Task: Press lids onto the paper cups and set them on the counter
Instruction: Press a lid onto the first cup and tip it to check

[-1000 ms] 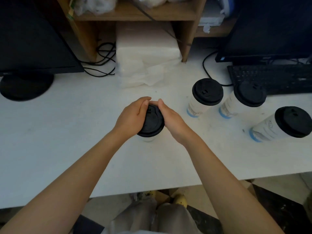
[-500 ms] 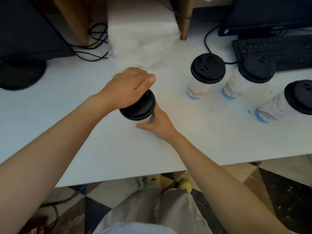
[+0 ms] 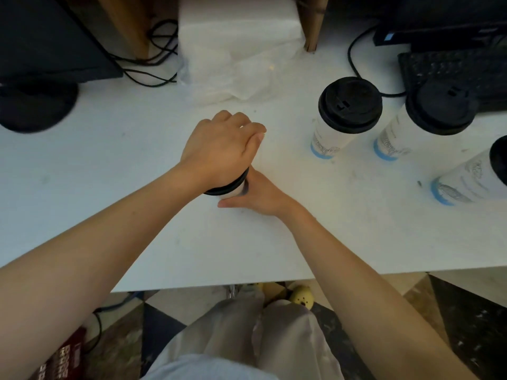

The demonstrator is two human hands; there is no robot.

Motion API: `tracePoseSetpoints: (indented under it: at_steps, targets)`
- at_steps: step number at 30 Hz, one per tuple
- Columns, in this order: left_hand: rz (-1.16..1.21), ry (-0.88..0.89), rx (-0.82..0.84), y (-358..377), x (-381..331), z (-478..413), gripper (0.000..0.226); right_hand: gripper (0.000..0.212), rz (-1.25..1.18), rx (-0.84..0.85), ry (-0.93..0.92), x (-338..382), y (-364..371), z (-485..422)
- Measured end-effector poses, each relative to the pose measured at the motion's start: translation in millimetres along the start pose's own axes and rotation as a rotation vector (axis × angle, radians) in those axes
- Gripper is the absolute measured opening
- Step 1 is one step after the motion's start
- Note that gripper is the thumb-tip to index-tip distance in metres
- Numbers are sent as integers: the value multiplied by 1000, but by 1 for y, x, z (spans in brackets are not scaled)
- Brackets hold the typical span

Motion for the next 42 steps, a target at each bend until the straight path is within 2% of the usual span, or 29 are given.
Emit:
tracePoseSetpoints:
  at_steps: [6,8,9,12,14,17,20,23,25,27,29,31,33,38,42]
  targets:
    - [46,144,50,-9,-1,-1,65,72,-107,-247,-78,-1,12,2]
    - [5,174,66,-12,1,0,65,72,-125,-362,-101,-1,20,3]
    - [-20,141,62,-12,2,1,62,69,-114,-425,-106,-3,24,3]
    - [66,-143,-5,-11,11,6,55,73,-63,-597,-106,-9,39,6]
    - [86,-222,-60,-7,11,13,57,72,-44,-632,-110,-9,47,11]
    - [102,-122,-48,-5,9,15,60,68,-20,-528,-101,-5,43,24]
    - [107,43,19,-6,5,16,67,57,-24,-315,-114,7,18,25]
    - [129,170,69,-9,2,12,73,76,-20,-131,-44,15,8,13]
    - [132,126,35,-14,6,7,75,81,-38,-187,-44,12,11,7]
    - [26,-69,14,-13,13,3,66,77,-56,-340,-91,5,20,6]
    - [-53,-220,70,-5,15,6,57,74,-72,-465,-113,-1,29,7]
    - [-43,-197,50,-1,11,8,52,75,-86,-513,-93,-6,34,7]
    - [-28,-161,13,-2,12,6,48,78,-80,-478,-81,-7,33,3]
    - [-51,-149,1,1,12,3,46,82,-71,-249,-34,-4,20,-3]
    - [-65,-137,11,-3,12,3,46,78,-72,-291,-42,-1,22,-2]
Point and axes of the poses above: each hand's wrist, its own z-axis away from the middle knuckle, its own y-axis out of the palm, x = y × z, the point moved 5 cm from there along -z, towards the middle knuckle, and after that the axes turned 1 degree about -z, right-handed, at the moved point
